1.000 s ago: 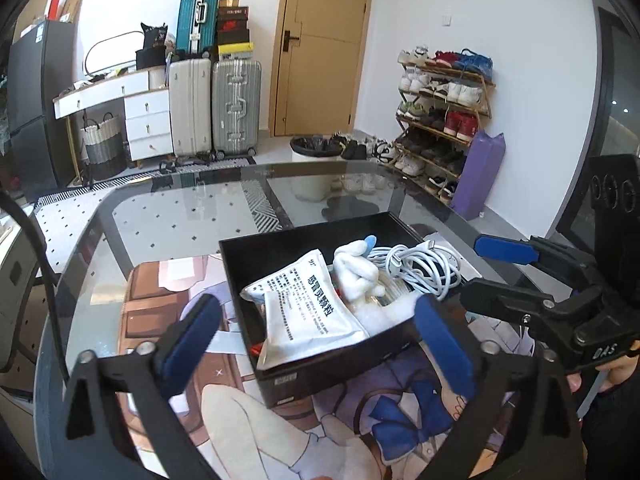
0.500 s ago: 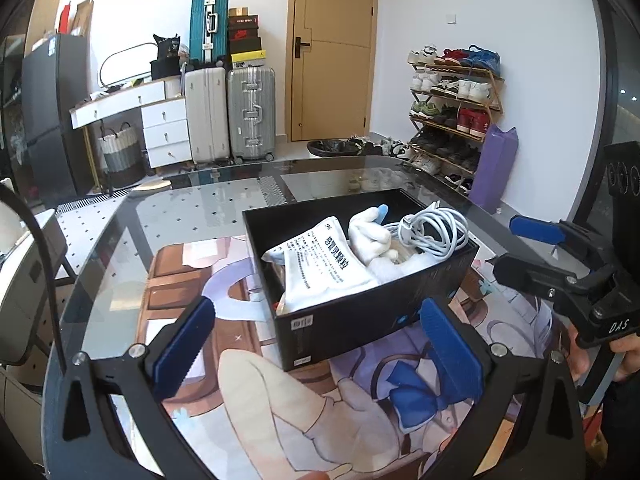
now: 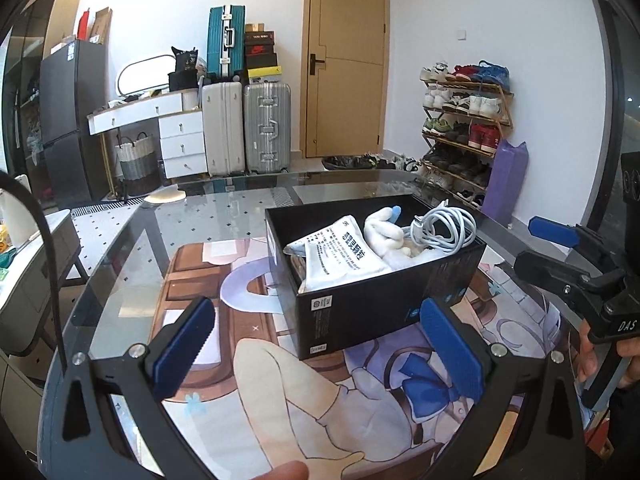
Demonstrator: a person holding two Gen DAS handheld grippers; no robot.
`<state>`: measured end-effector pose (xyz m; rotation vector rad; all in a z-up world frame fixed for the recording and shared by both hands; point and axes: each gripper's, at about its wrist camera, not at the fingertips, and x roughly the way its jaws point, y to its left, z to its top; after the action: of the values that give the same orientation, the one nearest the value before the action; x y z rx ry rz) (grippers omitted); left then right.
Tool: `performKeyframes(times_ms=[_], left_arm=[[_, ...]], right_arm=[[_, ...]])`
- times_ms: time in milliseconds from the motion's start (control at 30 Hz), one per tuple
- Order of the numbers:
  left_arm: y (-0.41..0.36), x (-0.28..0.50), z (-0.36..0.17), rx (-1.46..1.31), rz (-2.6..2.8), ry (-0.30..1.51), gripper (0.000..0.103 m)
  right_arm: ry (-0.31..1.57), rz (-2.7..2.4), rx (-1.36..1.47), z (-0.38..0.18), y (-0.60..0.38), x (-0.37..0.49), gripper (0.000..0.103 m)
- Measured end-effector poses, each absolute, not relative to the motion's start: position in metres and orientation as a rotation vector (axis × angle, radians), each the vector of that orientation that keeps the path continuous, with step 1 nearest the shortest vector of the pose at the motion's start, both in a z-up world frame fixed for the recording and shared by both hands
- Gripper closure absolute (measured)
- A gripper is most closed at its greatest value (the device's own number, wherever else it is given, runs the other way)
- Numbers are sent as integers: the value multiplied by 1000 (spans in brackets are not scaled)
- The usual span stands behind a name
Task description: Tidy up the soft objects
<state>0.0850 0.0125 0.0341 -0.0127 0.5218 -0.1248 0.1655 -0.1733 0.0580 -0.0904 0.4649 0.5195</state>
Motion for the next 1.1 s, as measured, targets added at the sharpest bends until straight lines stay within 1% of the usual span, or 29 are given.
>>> performKeyframes(times_ms=[600, 1100], left_arm=[[19, 80, 36, -34, -123, 484, 0], [20, 80, 36, -32, -125, 482, 0]], right_arm=[[407, 536, -119, 60, -172, 154, 1], [402, 531, -114, 60, -174, 151, 1]])
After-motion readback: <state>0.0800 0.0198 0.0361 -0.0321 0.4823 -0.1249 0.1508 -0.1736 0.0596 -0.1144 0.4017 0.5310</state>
